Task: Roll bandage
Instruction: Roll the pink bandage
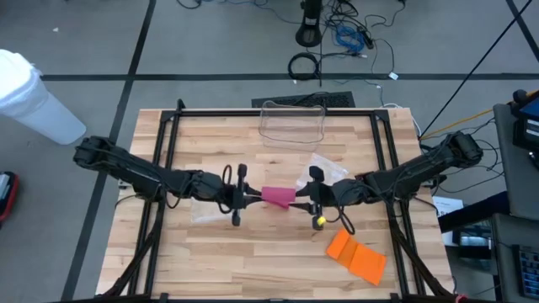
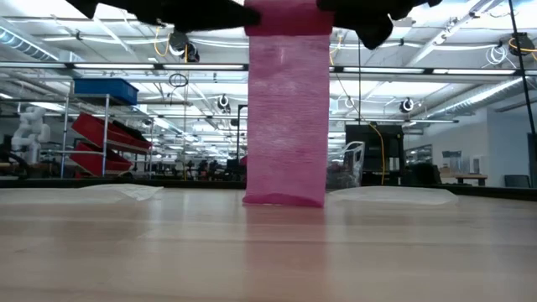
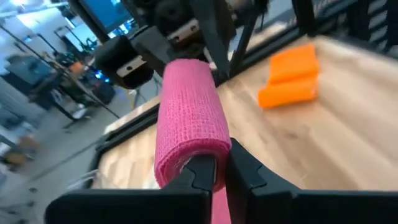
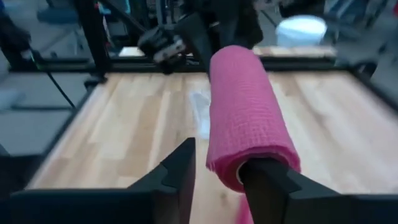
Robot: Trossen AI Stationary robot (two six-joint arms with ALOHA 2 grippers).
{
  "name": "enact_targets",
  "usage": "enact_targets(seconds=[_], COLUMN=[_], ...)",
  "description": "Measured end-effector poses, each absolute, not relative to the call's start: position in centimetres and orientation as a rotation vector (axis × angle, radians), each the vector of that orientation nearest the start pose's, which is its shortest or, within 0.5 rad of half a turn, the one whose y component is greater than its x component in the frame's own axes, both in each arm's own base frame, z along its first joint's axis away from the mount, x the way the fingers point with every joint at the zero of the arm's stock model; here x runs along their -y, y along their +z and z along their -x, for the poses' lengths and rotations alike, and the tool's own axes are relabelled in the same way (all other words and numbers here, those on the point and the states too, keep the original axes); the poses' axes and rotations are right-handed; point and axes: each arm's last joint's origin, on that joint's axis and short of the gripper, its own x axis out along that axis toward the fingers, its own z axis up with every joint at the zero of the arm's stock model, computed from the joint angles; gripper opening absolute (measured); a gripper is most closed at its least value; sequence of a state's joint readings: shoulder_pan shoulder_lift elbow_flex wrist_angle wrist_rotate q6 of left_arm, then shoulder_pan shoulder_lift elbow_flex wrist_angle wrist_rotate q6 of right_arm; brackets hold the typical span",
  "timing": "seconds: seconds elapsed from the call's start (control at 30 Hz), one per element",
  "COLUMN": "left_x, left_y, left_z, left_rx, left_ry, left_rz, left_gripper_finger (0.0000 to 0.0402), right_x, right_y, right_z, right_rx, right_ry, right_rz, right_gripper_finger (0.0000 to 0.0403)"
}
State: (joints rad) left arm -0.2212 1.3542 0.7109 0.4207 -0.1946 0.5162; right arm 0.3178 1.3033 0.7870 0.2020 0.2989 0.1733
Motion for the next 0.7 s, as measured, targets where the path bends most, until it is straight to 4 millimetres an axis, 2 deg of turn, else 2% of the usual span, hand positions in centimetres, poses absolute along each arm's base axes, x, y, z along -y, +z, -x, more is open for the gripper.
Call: enact_targets(seconds=[0.17,0.33,0.6,0.7], left_x=[6.6,7.2,7.1,7.1], left_y=[22.9,22.7,22.7,22.8], left_z=[-29.1,-29.1,-29.1,-29.1], left_rx=[-0.219,-0.221,-0.219,-0.213], left_ry=[-0.051,-0.030,-0.013,-0.009], left_rz=[-0.671,-0.731,-0.686,-0.606], left_gripper_finger=[0.0015,0.0018,0.0022,0.0030], right_x=[-7.8,-7.8,-7.7,-7.6], right_y=[26.0,25.9,25.7,25.7], right_z=[-27.3,-27.3,-27.2,-27.2], right_rx=[-0.300,-0.309,-0.324,-0.333], right_ry=[-0.024,-0.024,-0.054,-0.050], right_rz=[-0.177,-0.180,-0.084,-0.036], right_gripper_finger=[0.0116,0.0095,0.0015,0.0009])
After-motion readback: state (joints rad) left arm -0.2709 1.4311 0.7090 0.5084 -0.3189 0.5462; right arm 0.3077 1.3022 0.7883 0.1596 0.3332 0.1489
